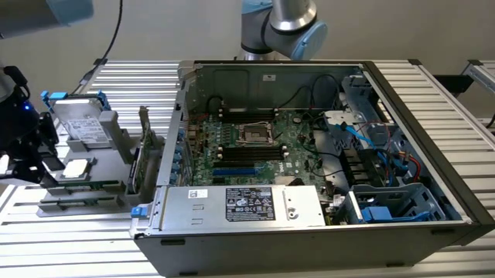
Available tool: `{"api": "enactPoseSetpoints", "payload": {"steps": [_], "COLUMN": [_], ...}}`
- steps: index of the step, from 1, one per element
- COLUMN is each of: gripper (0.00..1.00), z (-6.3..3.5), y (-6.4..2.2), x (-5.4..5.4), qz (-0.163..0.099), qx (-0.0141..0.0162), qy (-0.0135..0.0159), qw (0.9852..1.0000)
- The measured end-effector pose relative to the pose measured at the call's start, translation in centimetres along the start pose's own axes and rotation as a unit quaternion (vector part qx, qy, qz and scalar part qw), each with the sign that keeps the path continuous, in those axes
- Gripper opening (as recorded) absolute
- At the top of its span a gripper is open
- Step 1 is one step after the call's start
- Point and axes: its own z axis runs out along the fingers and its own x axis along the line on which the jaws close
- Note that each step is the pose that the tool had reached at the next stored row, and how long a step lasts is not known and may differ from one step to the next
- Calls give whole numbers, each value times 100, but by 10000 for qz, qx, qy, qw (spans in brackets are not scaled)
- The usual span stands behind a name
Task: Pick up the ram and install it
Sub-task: 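Pick up the ram and move it above insertion slot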
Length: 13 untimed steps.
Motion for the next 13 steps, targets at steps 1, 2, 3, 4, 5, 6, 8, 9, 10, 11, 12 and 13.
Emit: {"api": "enactPoseSetpoints", "payload": {"steps": [1,2,3,4,5,6,8,9,10,11,12,13], "gripper": [42,42,42,42,42,42,42,42,42,42,42,42], "z": [14,29,42,54,66,81,107,119,130,142,152,160], "y": [1,1,1,2,2,2,1,-2,-4,-14,-27,-42], "x": [9,16,22,27,34,42,63,74,85,95,104,112], "qz": [-3,-6,-10,-13,-16,-20,-29,-33,-36,-39,-41,-43], "qx": [1,3,4,5,5,7,8,8,7,9,10,9], "qy": [-11,-22,-32,-40,-50,-60,-83,-96,-109,-124,-137,-149], "qw": [10000,10000,10000,10000,10000,10000,10000,9999,9999,9999,9999,9999]}}
